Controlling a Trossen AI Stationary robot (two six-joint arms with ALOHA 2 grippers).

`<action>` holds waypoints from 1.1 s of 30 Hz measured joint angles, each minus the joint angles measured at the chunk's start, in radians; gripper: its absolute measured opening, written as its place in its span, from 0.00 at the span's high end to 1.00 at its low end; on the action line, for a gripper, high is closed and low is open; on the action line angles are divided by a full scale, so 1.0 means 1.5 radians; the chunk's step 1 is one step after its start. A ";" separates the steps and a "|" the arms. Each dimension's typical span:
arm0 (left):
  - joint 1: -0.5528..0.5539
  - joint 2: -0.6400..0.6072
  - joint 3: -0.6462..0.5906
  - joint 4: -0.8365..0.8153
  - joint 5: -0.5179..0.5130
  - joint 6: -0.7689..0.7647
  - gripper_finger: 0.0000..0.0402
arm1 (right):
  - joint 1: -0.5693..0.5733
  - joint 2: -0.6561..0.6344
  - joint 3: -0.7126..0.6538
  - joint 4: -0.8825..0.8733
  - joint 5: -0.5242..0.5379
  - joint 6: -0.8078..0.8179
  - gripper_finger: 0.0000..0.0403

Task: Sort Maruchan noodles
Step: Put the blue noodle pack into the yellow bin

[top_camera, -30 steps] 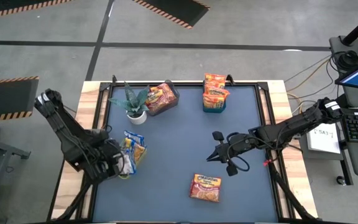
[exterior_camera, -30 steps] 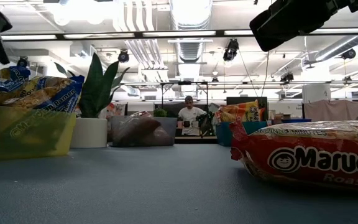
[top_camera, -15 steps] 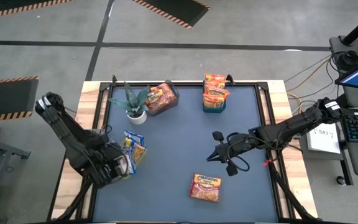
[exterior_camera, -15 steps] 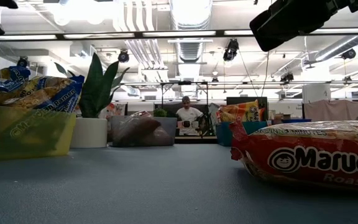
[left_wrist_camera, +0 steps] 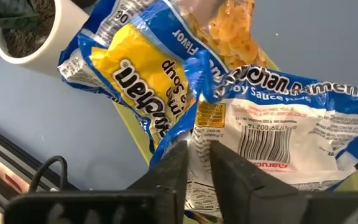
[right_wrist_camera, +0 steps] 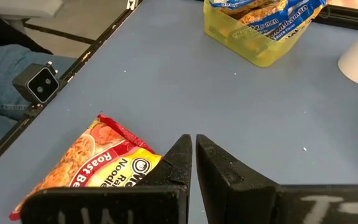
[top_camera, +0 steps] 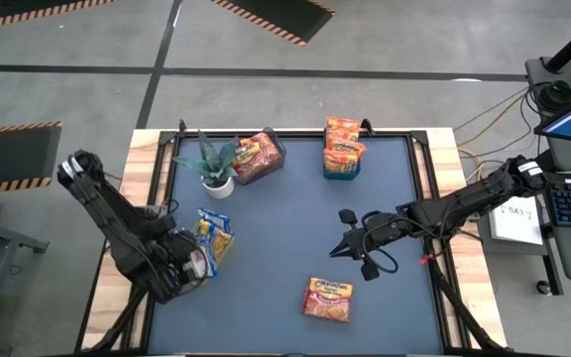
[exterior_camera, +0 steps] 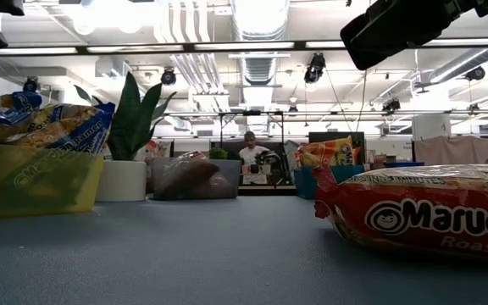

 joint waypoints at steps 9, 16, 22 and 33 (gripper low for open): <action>0.000 0.019 0.000 -0.008 0.000 0.074 1.00 | 0.000 0.000 0.000 0.001 0.000 0.000 0.97; 0.000 0.019 0.004 -0.028 0.000 0.185 1.00 | 0.000 0.000 0.000 0.014 0.000 -0.006 0.97; 0.000 0.019 0.048 -0.069 -0.003 0.236 1.00 | 0.000 0.000 0.000 0.015 0.000 -0.007 0.97; 0.000 0.019 0.081 -0.001 -0.051 0.237 1.00 | 0.000 0.000 -0.001 0.015 0.000 -0.007 0.97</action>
